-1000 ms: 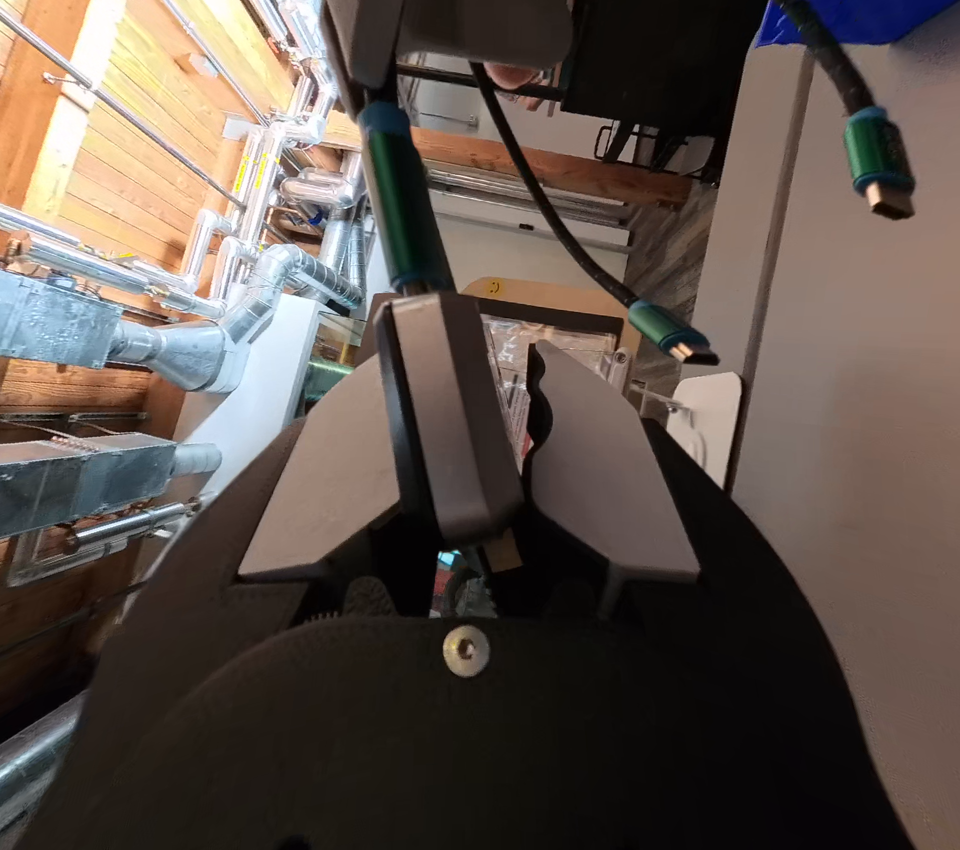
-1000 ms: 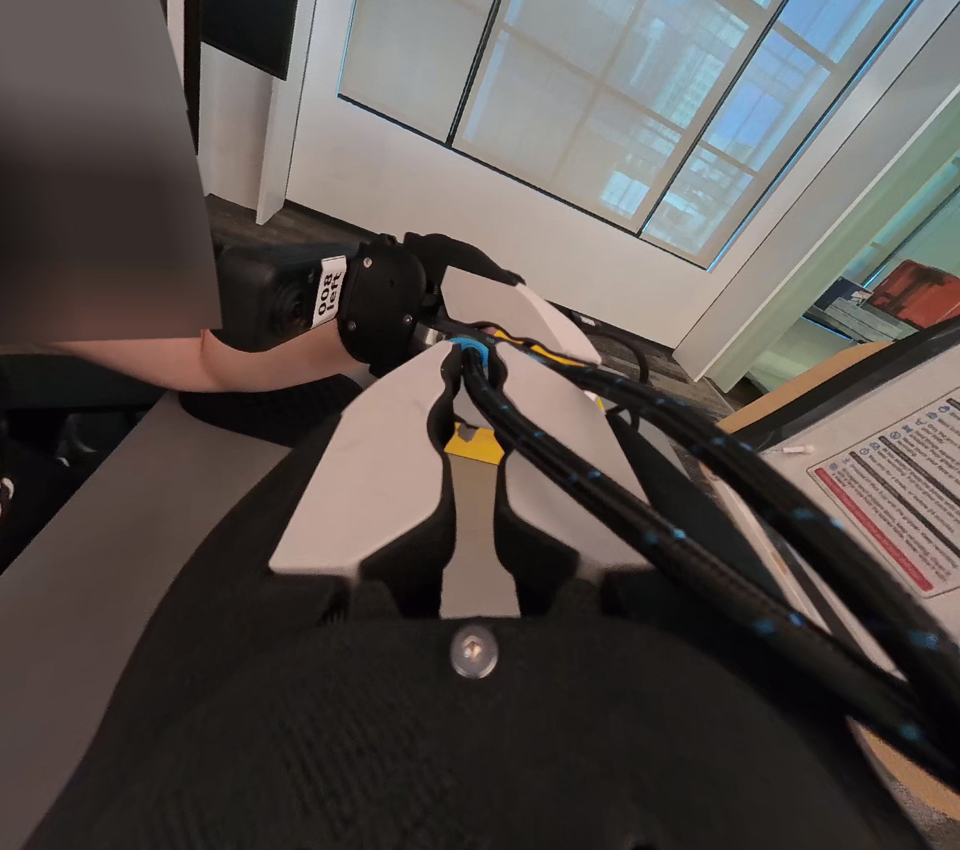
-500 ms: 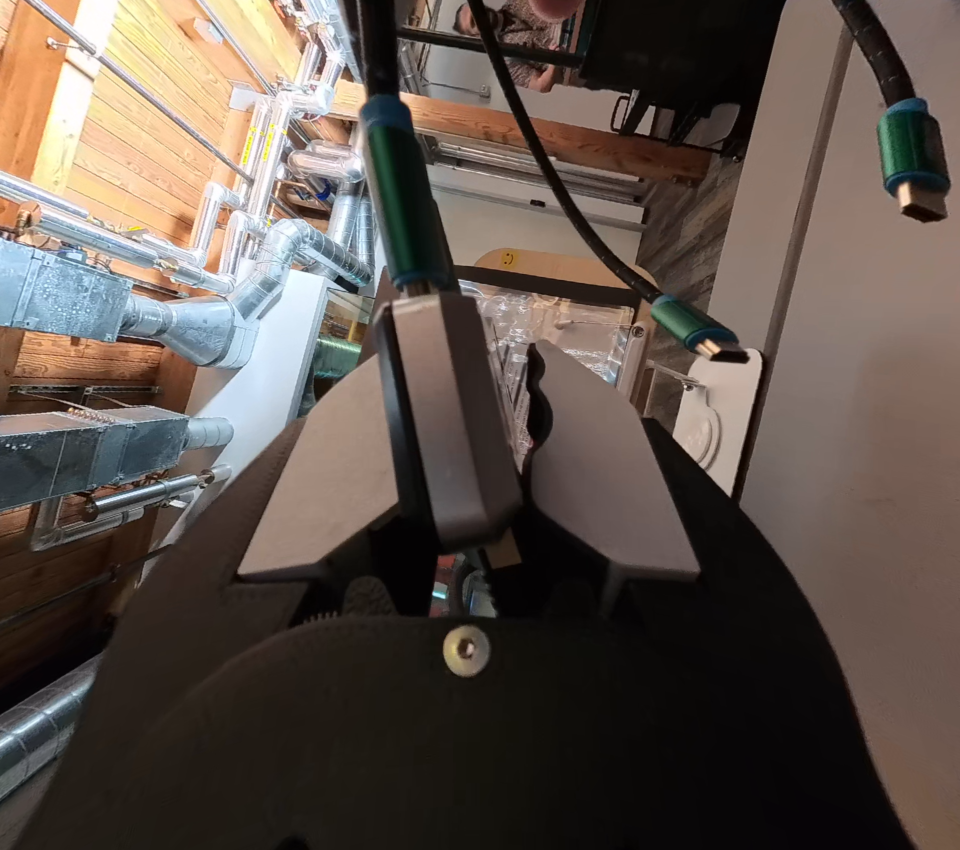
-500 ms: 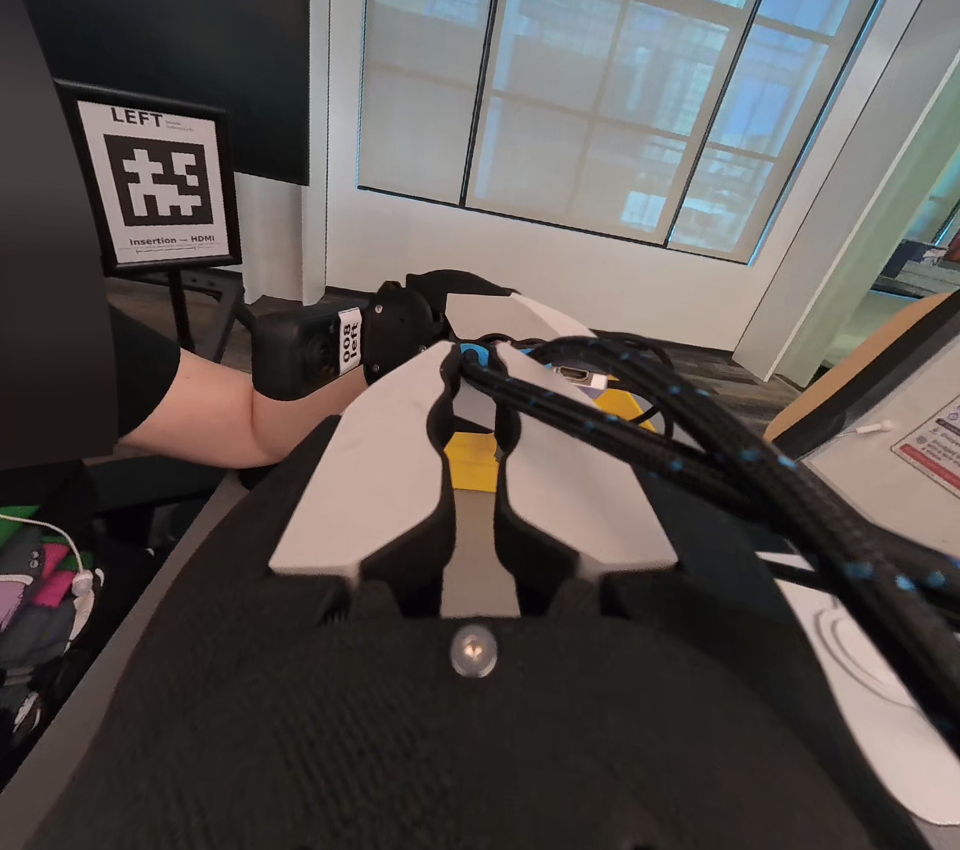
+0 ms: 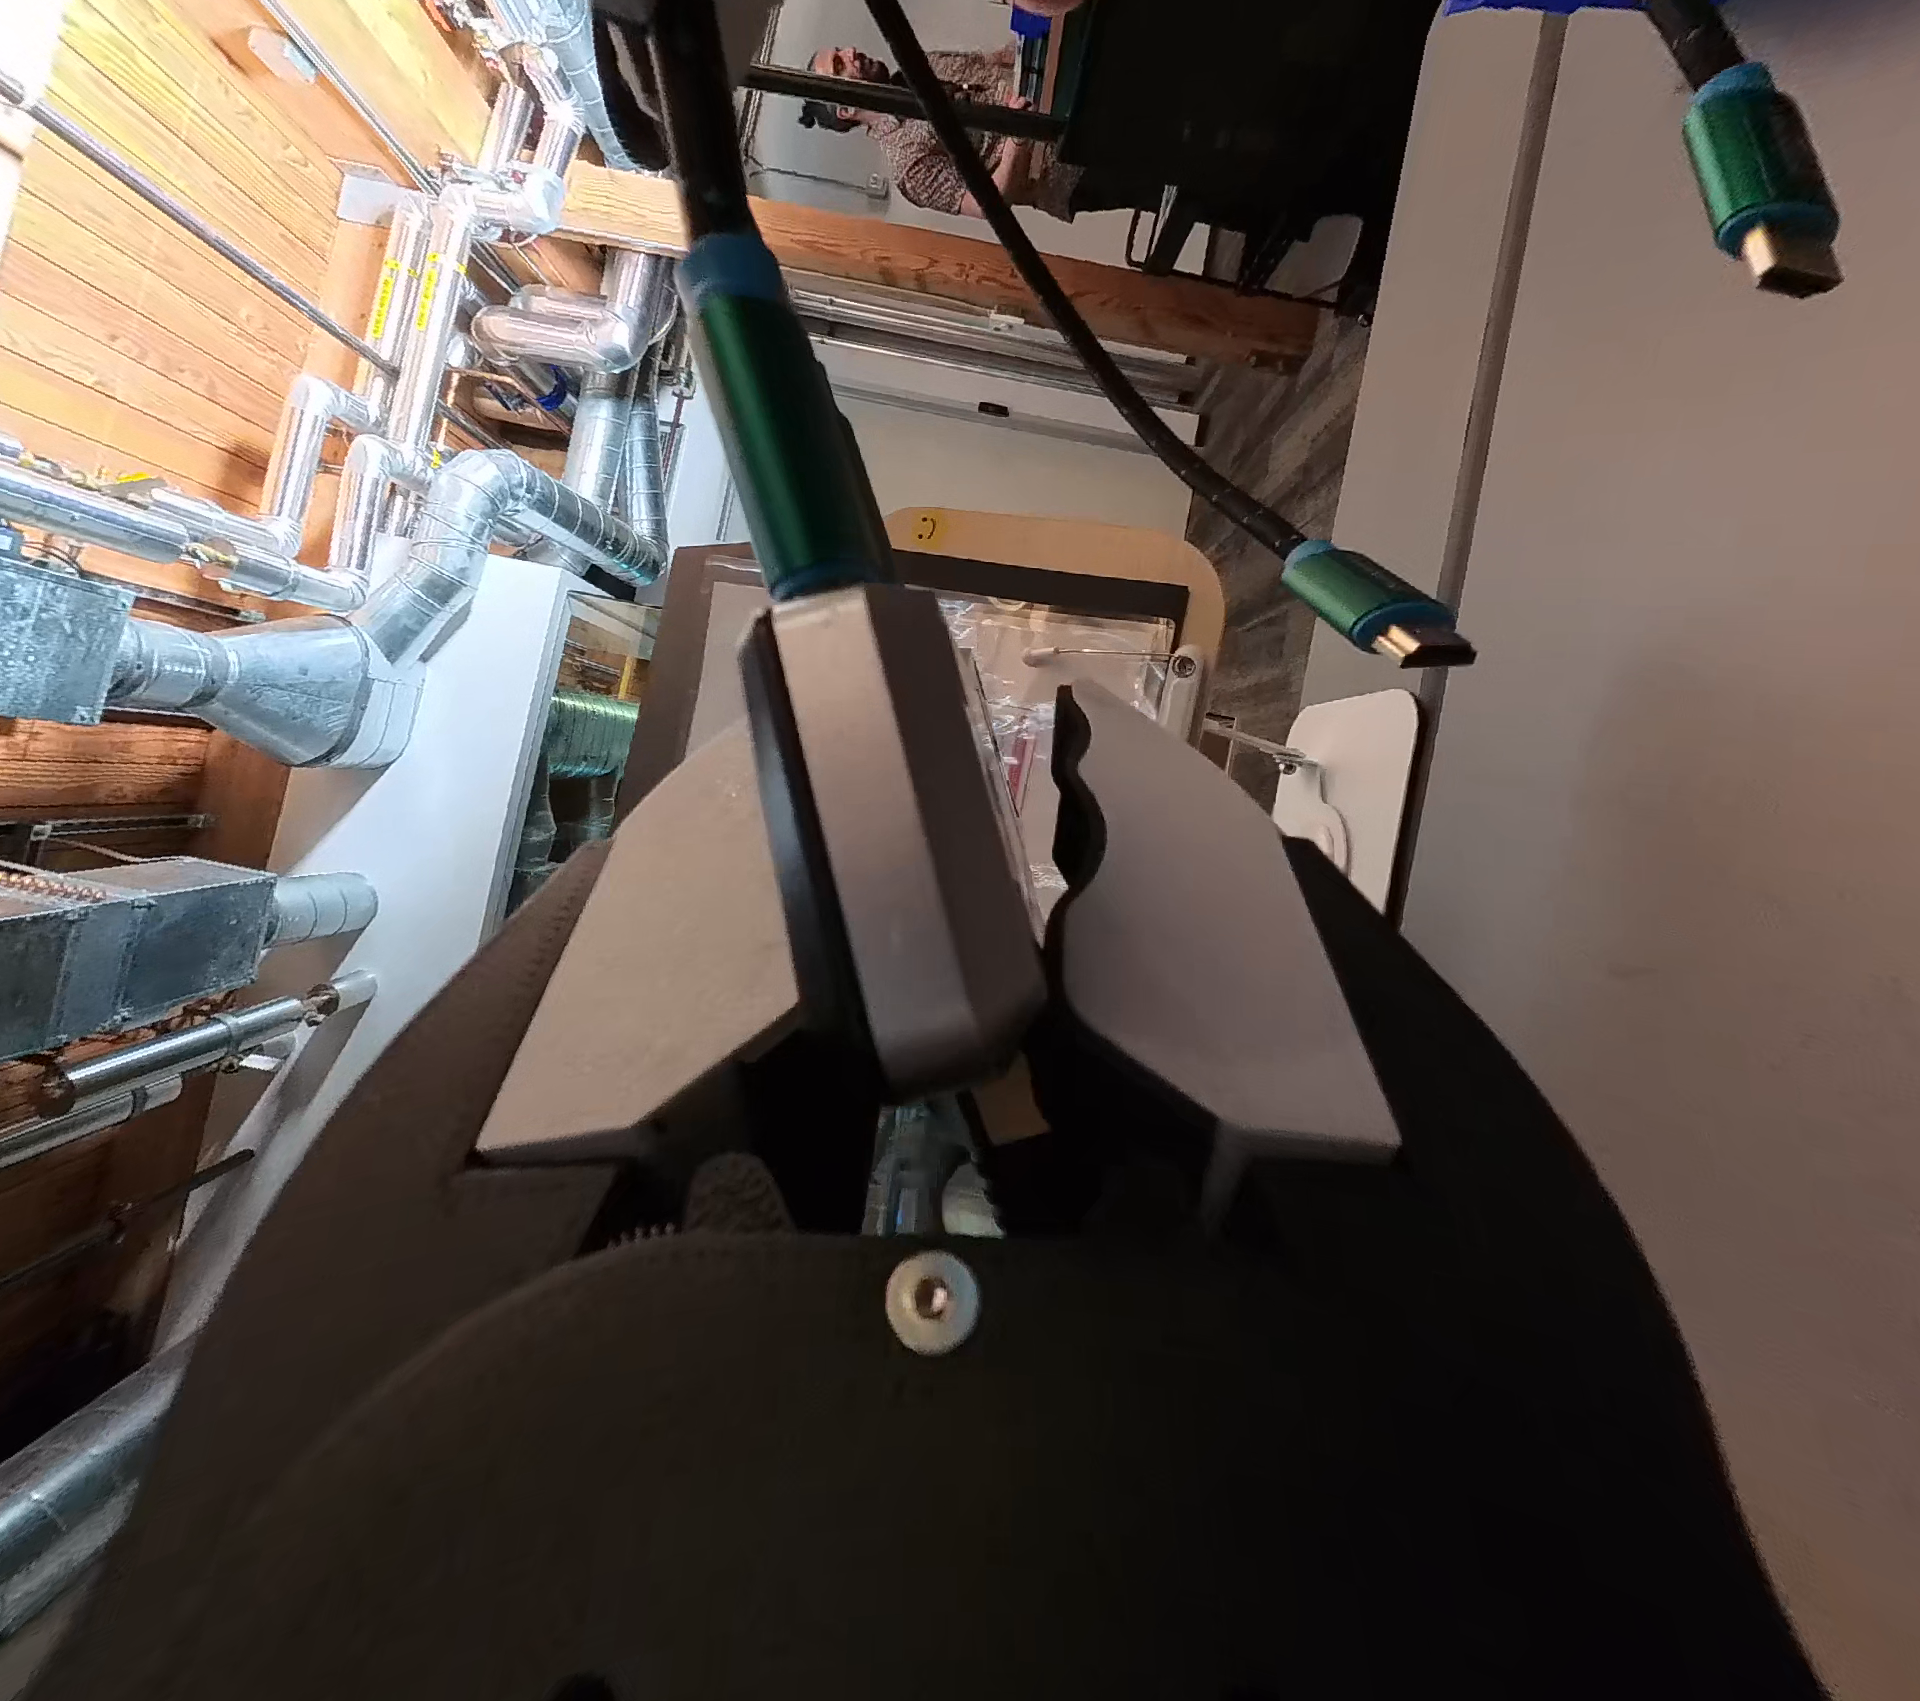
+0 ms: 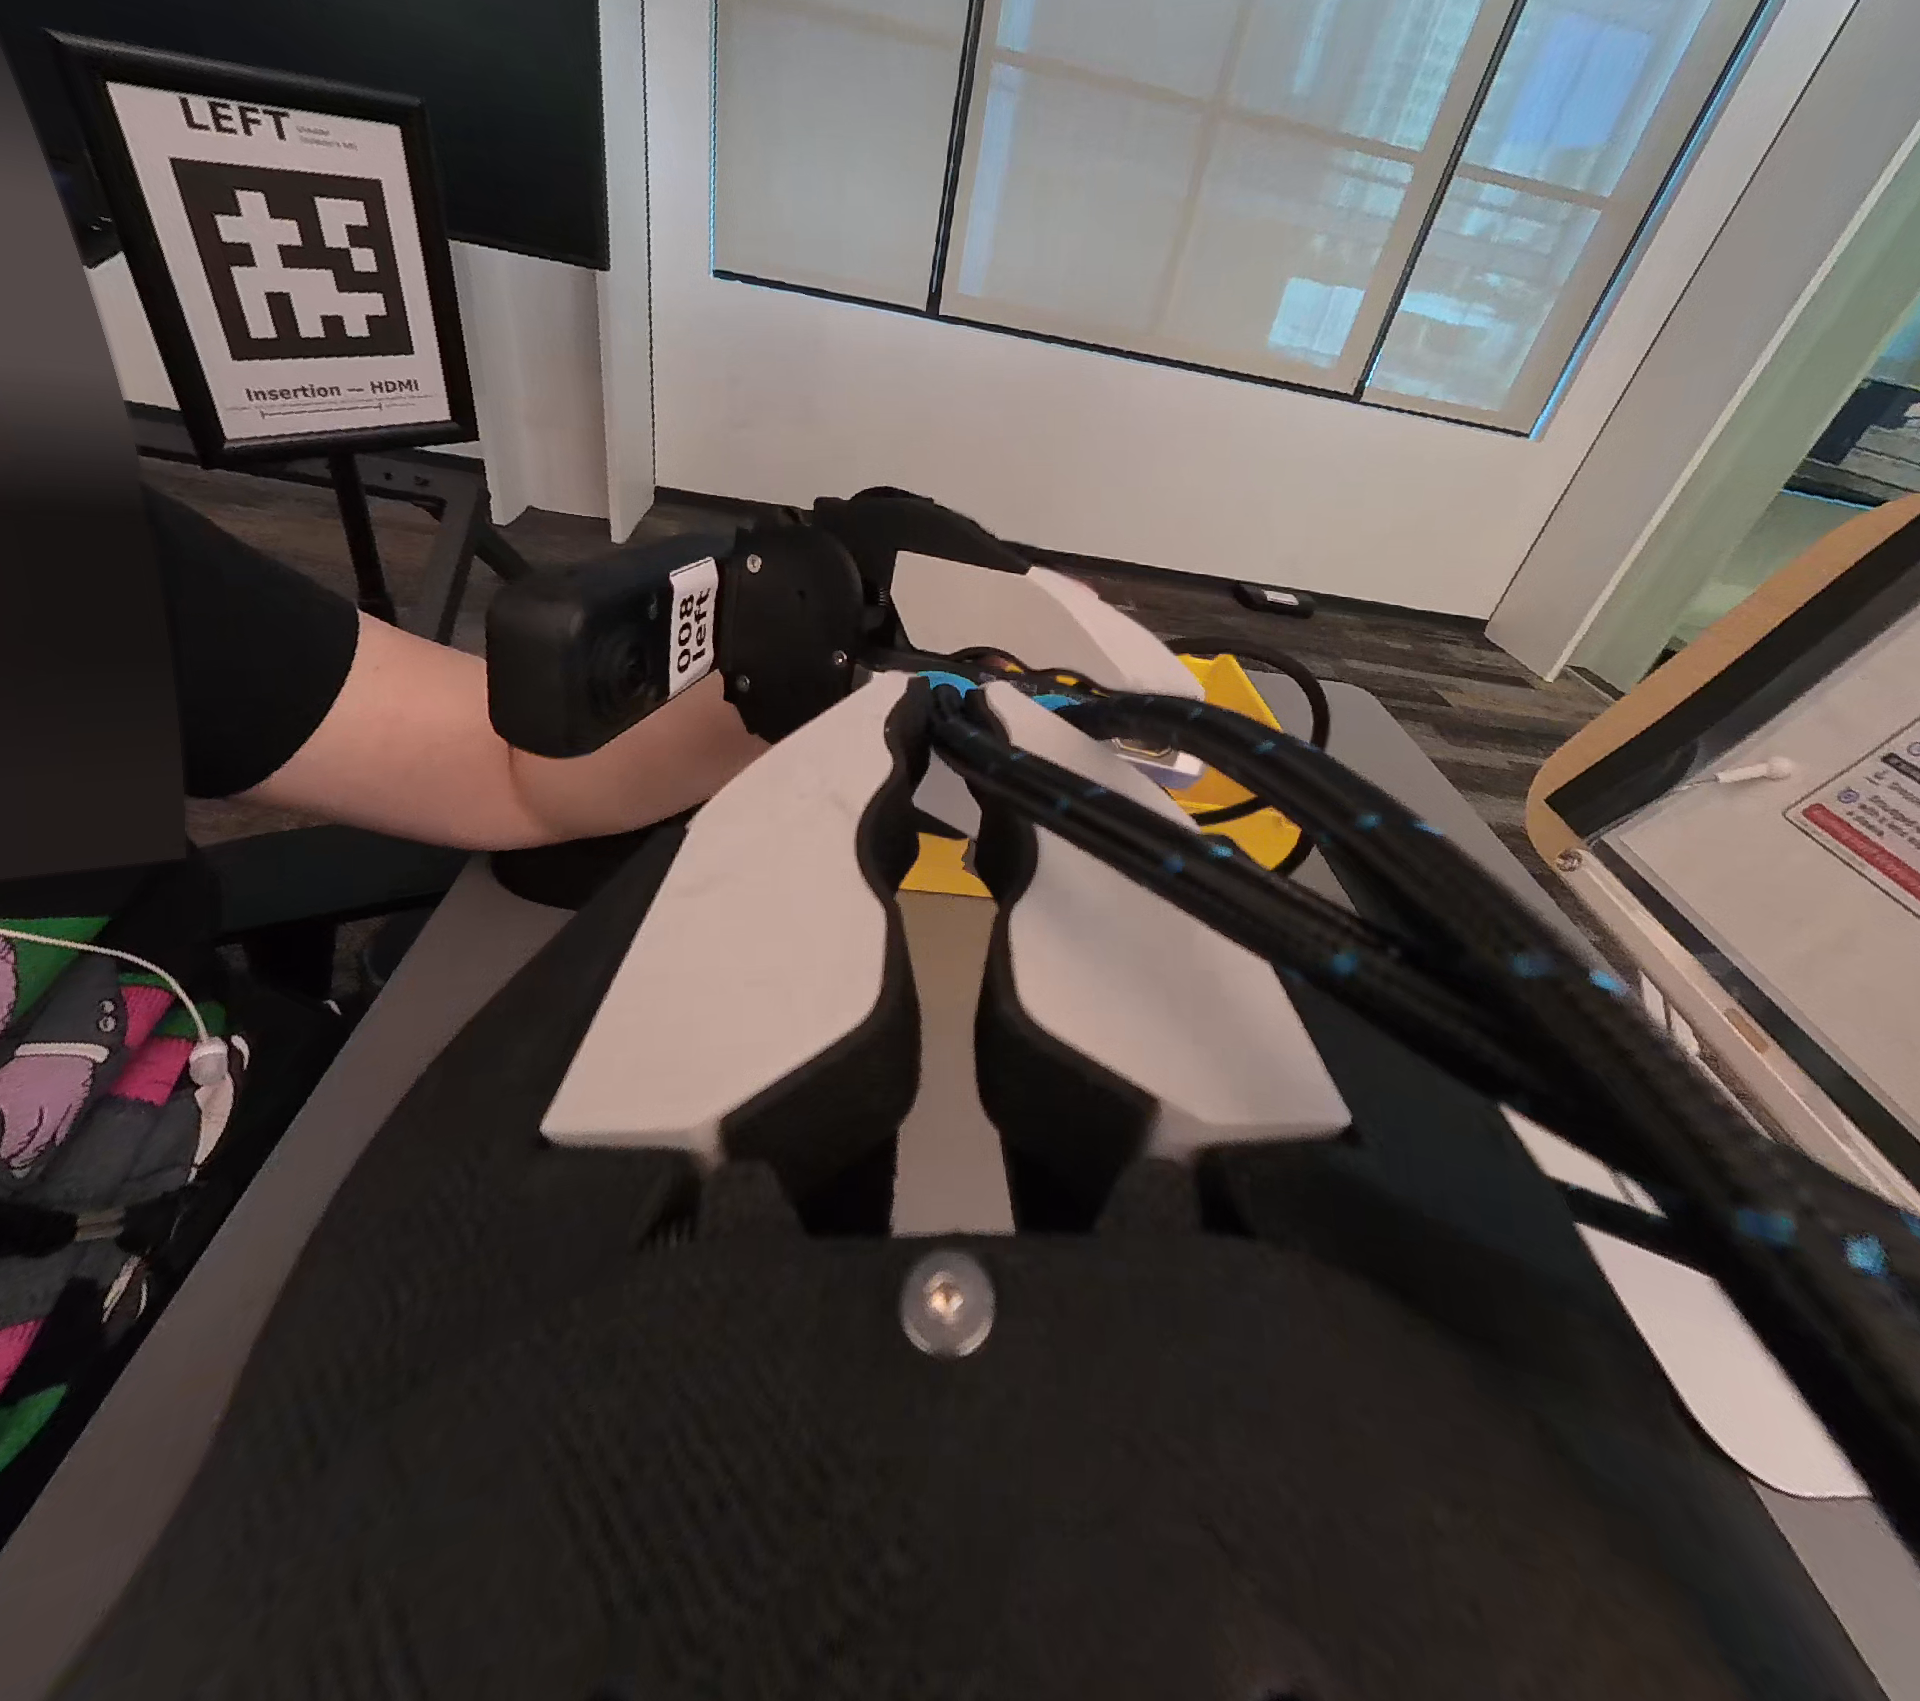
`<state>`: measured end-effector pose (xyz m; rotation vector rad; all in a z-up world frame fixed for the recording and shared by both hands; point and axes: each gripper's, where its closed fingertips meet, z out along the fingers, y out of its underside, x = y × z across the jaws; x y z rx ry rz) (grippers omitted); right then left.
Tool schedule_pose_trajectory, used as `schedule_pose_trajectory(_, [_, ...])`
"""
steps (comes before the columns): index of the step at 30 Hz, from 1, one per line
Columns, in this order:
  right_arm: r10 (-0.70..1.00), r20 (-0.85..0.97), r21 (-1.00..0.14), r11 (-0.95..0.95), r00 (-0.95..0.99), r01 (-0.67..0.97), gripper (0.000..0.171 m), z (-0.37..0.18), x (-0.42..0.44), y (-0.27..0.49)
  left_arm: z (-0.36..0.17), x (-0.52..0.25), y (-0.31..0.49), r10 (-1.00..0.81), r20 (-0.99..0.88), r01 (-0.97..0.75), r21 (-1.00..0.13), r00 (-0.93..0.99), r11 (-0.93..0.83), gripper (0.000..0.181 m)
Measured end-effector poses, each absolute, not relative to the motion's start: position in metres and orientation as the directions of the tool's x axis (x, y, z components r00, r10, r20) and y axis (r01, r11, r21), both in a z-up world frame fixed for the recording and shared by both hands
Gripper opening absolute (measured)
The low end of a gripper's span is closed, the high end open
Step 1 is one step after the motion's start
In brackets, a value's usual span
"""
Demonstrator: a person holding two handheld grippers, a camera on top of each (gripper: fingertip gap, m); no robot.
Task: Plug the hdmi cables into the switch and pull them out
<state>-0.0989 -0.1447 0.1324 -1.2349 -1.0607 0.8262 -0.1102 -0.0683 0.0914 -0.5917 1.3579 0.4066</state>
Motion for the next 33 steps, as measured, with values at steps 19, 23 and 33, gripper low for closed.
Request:
schedule_pose_trajectory(19, [0.91,0.236,-0.97,0.238,0.341,0.037,0.008,0.131,-0.101,-0.14,0.093,-0.116,-0.058,-0.052,-0.978,-0.636,-0.17,0.2,0.753,0.039])
schedule_pose_trajectory(23, [0.904,0.221,-0.975,0.212,0.365,0.064,0.008,0.134,-0.1,-0.139,0.089,-0.112,-0.055,-0.16,-0.965,-0.609,-0.257,0.209,0.751,0.04])
schedule_pose_trajectory(33, [0.613,0.664,-0.719,0.681,0.429,0.139,0.007,0.217,-0.034,-0.274,0.11,-0.126,-0.082,-0.702,-0.682,-0.253,-0.729,0.204,0.636,0.038])
